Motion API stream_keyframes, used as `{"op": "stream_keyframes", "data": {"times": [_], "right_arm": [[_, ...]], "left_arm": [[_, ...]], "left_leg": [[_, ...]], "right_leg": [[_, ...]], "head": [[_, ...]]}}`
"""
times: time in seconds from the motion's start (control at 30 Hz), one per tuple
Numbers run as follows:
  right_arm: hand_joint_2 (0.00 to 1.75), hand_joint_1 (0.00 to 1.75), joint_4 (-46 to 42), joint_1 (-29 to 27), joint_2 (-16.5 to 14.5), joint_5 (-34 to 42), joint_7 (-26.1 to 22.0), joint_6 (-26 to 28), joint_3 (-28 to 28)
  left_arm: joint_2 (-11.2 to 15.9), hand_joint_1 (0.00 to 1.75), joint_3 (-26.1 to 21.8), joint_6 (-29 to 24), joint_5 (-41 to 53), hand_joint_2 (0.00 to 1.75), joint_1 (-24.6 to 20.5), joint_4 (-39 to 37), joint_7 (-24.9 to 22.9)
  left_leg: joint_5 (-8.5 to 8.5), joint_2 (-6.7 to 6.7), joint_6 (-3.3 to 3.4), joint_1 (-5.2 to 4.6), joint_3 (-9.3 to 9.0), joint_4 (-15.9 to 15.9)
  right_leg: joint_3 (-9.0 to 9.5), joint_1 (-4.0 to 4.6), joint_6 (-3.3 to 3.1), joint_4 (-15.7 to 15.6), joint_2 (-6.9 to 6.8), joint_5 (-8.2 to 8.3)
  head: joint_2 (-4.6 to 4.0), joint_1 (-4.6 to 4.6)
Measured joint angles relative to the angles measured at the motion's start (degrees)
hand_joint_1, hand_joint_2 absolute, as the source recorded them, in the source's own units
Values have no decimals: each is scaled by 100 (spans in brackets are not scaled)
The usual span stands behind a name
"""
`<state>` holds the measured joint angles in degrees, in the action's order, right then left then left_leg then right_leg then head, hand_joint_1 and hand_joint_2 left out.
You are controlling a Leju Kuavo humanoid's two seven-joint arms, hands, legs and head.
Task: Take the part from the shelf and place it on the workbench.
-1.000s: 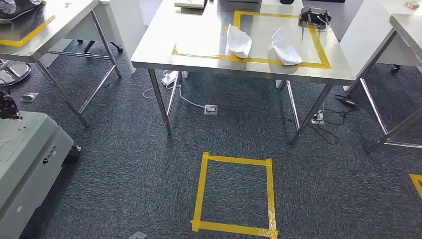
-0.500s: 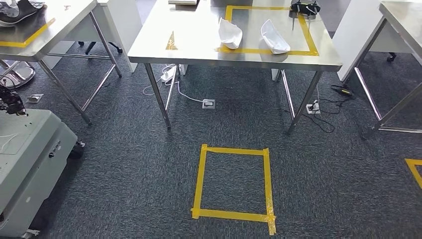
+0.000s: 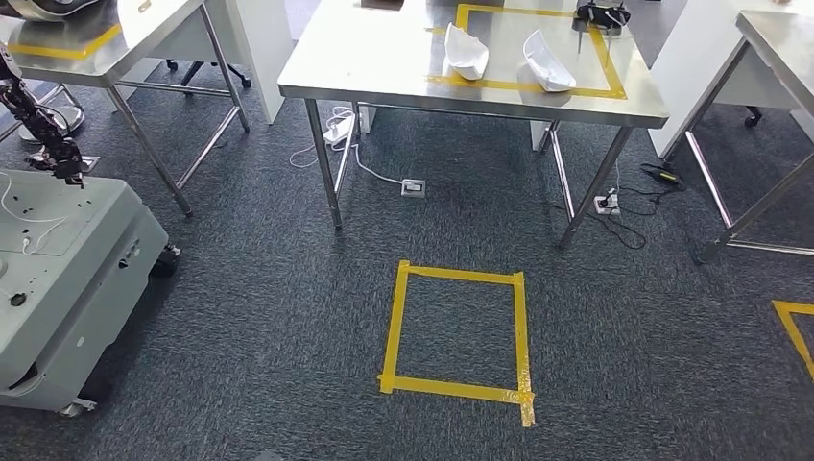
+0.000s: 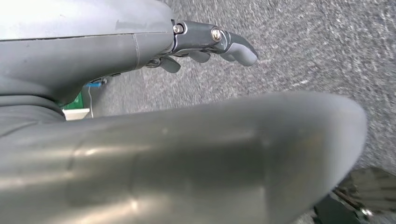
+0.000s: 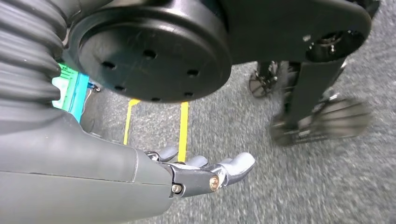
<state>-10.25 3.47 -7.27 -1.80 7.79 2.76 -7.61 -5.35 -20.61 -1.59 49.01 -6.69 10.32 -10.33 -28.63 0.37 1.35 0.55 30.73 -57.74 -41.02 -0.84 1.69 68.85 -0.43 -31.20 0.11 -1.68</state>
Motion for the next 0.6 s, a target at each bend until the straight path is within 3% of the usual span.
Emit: {"op": "stream_keyframes", "data": {"times": [0.03,0.07,0.1,0.13,0.17,0.23,0.27,0.3,0.4,0.5,0.6], "right_arm": [[175,0,0,6,-2,-12,-19,-22,0],[175,0,0,13,-3,-27,-20,-39,0],[175,0,0,18,-4,-45,-6,-56,0],[175,0,0,18,-5,-67,11,-75,1],[175,0,0,9,-1,-90,25,-104,4],[175,0,0,-47,24,-122,24,-156,23],[175,0,0,-92,38,-127,8,-173,40],[175,0,-1,-141,48,-126,-14,-184,59],[175,0,-26,-306,87,-108,-94,-203,113],[175,0,-111,-444,155,-73,-192,-210,168],[175,0,-232,-563,221,-31,-287,-217,233]], "left_arm": [[-1,0,8,18,-6,87,0,-1,30],[-1,0,15,30,-13,131,0,-1,58],[-2,0,21,33,-14,175,-1,-1,74],[-3,0,32,40,-9,175,-2,2,74],[-4,0,55,52,-13,175,-1,22,67],[1,0,136,78,-109,175,11,113,61],[10,0,192,85,-221,175,21,174,76],[27,0,249,87,-361,131,36,231,102],[81,0,423,100,-868,0,138,366,195],[122,0,604,117,-1411,0,325,475,303],[185,0,802,117,-1981,131,525,586,422]], "left_leg": [[68,6,2,-8,81,-4],[136,12,1,-16,161,-11],[202,19,-6,-25,238,-21],[262,24,-15,-32,311,-31],[316,27,-27,-34,374,-44],[400,25,-75,-42,443,-59],[430,24,-107,-40,457,-60],[409,23,-114,-45,477,-58],[256,25,-87,-46,505,-49],[497,21,-151,-31,481,18],[635,9,-183,-22,475,49]], "right_leg": [[-58,1,5,368,1,-138],[-55,3,0,617,2,-119],[40,8,-18,673,4,17],[252,18,-49,499,7,185],[568,35,-97,118,9,277],[1206,78,-194,-787,3,153],[1379,94,-221,-1088,-2,44],[1442,99,-203,-1232,-8,-20],[1412,100,-161,-1278,-12,-12],[1372,120,-241,-1253,-11,52],[1331,130,-265,-1233,-16,86]], "head": [[0,4],[0,6],[0,9],[0,11],[0,11],[0,11],[0,11],[0,13],[0,14],[0,13],[0,13]]}}
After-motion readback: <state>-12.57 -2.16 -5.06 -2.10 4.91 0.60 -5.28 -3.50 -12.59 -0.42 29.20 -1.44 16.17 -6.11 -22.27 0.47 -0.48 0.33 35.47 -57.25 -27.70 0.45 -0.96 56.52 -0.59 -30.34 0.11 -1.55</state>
